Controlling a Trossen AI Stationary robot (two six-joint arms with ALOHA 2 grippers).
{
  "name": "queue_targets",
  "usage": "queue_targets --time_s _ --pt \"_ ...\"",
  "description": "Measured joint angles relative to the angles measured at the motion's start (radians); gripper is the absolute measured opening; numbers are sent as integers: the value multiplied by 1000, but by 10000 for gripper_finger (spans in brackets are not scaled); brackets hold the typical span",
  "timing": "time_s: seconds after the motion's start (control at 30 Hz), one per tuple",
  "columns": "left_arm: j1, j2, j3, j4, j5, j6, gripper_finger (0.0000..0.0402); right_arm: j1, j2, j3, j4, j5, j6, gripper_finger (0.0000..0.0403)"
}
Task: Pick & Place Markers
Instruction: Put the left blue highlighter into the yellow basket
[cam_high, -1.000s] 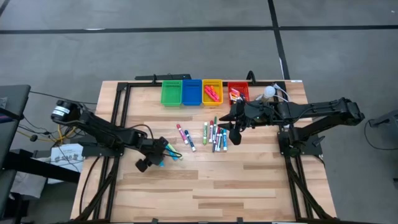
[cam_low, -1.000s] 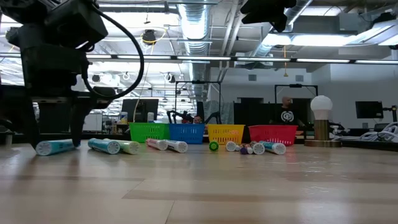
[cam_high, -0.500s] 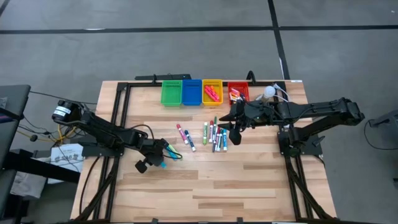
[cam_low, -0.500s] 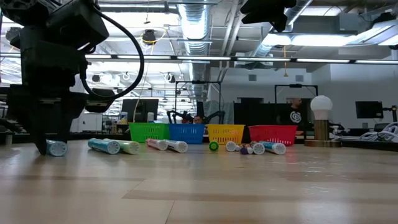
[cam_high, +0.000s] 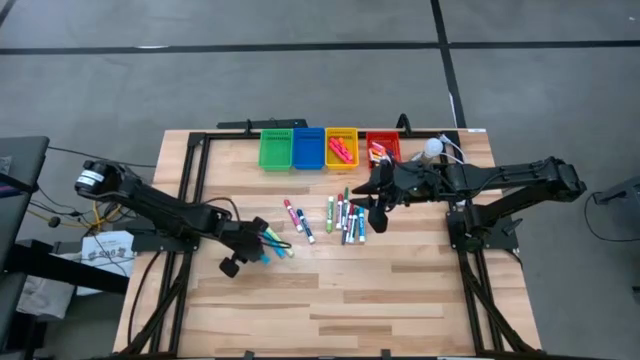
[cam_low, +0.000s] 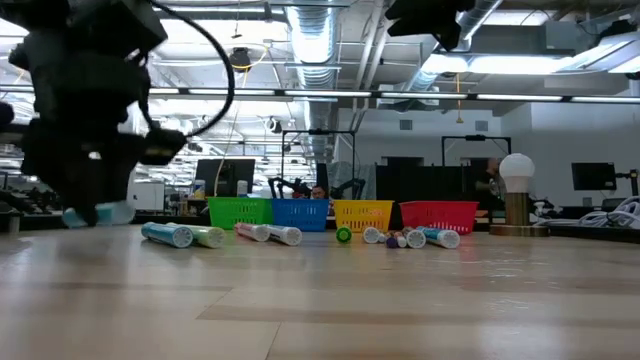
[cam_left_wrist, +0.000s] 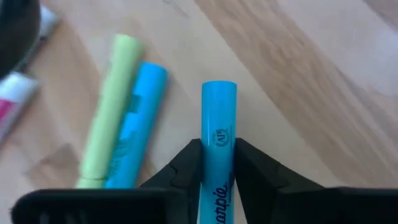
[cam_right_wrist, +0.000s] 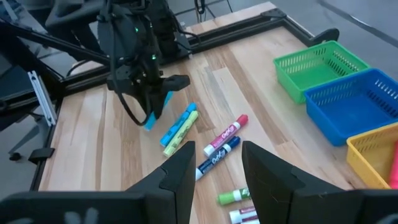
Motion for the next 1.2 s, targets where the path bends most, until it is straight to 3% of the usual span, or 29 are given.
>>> queue_targets --time_s 0.23,0.43,0.63,0.8,0.93,1.07,1.2 --pt "3 -171 1 -7 -140 -58 66 -14 0 0 98 2 -101 123" --pt "3 -339 1 36 -446 -237 73 -88 0 0 312 5 -310 123" --pt "4 -443 3 307 -699 -385 66 -177 0 0 451 5 -411 123" --pt "3 -439 4 577 -731 -387 66 -240 -1 0 451 5 -379 123" --pt "-22 -448 22 704 -731 -446 66 -269 -1 0 468 4 -337 123" --pt "-44 -448 88 722 -730 -391 66 -275 -1 0 414 2 -214 123" --pt "-43 -446 137 720 -734 -347 66 -277 -1 0 360 1 -193 123"
